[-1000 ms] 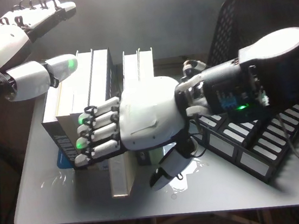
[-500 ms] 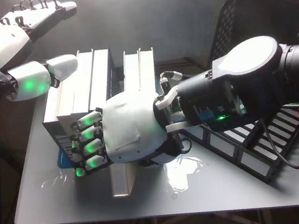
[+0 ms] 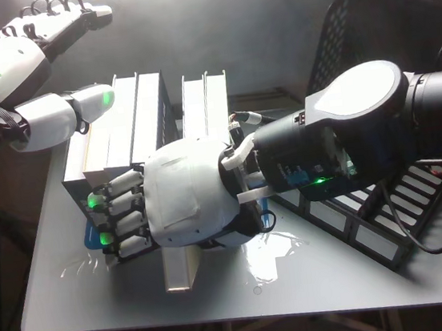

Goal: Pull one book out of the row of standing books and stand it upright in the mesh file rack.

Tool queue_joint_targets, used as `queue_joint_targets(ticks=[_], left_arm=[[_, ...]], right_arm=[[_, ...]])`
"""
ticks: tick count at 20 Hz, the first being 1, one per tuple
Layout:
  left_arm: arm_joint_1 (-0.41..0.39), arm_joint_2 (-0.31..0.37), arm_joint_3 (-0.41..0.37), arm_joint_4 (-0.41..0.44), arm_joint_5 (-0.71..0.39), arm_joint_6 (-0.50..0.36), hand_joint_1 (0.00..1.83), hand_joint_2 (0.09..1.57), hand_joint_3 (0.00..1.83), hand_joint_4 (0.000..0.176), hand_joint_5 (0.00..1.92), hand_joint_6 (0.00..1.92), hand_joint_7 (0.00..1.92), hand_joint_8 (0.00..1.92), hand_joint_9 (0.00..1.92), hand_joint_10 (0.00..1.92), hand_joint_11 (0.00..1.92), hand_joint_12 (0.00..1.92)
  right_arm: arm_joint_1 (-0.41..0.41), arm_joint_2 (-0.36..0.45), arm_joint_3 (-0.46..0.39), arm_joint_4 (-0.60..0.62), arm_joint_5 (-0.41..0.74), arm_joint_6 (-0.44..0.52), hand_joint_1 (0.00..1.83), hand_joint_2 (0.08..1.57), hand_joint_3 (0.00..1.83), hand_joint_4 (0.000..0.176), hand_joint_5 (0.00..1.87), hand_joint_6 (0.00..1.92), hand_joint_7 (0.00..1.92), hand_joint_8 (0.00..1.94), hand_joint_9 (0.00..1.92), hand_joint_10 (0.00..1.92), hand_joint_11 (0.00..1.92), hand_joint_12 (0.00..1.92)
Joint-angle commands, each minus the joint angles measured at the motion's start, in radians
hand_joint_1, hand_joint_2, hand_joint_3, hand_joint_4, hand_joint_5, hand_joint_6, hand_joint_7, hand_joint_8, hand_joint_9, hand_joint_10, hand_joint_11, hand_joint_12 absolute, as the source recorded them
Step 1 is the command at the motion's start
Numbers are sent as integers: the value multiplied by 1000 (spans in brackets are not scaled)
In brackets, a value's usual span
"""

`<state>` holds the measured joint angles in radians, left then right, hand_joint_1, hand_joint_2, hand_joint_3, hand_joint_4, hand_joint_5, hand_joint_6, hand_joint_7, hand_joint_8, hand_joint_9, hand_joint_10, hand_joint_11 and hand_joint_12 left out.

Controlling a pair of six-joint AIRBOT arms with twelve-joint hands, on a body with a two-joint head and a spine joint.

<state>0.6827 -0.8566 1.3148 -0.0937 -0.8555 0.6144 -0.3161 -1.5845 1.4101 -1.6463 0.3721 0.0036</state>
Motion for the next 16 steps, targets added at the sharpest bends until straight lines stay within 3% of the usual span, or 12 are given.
queue_joint_targets(ticks=[1, 2, 3, 11, 13, 16], left_arm=[[-8, 3, 3, -17, -130, -4, 327, 1389, 2, 40, 37, 317, 112, 6, 0, 150, 0, 1046], [-7, 2, 3, -18, -130, -4, 438, 1373, 0, 20, 86, 255, 119, 4, 0, 203, 0, 1240], [-7, 2, 3, -18, -130, -4, 466, 1368, 0, 21, 104, 218, 119, 2, 0, 199, 0, 1345], [-3, 1, 2, -22, -135, -7, 542, 1357, 0, 0, 177, 111, 152, 5, 0, 269, 0, 1329], [-3, 0, 1, -22, -134, -7, 592, 1345, 0, 0, 199, 73, 162, 4, 0, 297, 0, 1515], [-2, 0, 1, -22, -135, -7, 585, 1350, 0, 0, 201, 57, 151, 2, 0, 259, 0, 1548]], right_arm=[[1, 3, -5, 27, 17, -2, 1134, 1201, 0, 0, 163, 108, 164, 0, 0, 221, 0, 0], [1, 3, -5, 27, 16, -2, 1134, 1201, 0, 0, 163, 108, 164, 0, 0, 221, 0, 0], [1, 3, -5, 27, 16, -2, 1134, 1201, 0, 0, 162, 108, 164, 0, 0, 220, 0, 0], [-2, 3, -9, 27, 13, -2, 1134, 1202, 0, 0, 162, 109, 164, 0, 0, 220, 0, 0], [-3, 3, -10, 27, 11, -2, 1134, 1203, 0, 0, 162, 109, 164, 0, 0, 220, 0, 0], [-5, 3, -11, 27, 10, -2, 1134, 1203, 0, 0, 162, 109, 164, 0, 0, 220, 0, 0]])
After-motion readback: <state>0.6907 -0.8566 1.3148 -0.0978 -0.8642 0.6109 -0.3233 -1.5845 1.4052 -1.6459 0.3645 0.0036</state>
